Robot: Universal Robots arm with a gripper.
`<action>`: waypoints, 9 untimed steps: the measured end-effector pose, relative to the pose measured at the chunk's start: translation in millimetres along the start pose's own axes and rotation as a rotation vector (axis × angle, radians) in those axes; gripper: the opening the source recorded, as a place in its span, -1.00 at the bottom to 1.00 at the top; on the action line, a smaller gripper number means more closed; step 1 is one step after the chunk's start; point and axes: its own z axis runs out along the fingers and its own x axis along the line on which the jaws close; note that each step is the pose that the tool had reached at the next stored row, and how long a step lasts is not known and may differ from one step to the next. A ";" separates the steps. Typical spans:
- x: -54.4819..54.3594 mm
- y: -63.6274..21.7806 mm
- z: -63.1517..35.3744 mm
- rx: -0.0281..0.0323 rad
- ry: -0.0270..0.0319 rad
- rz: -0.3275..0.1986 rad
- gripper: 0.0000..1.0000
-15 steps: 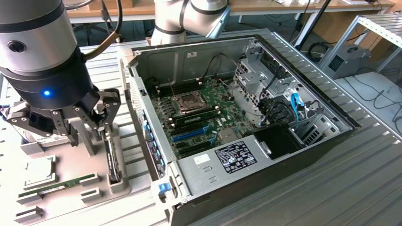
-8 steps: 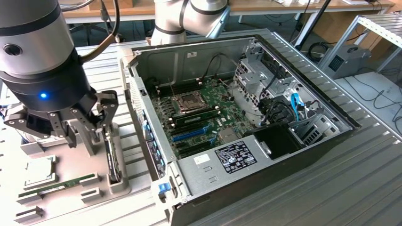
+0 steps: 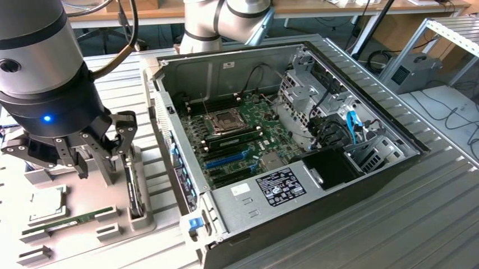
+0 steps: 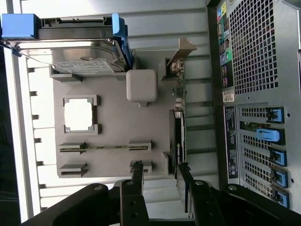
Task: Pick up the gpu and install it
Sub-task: 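Pick up the gpu and move the gpu toward the slot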
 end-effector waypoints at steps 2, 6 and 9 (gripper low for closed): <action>0.1 0.3 0.7 0.0003 -0.0001 0.000 -0.16; 0.0 1.3 1.8 0.0015 -0.0001 0.000 -0.16; -0.4 2.1 2.4 0.0023 -0.0003 0.000 -0.16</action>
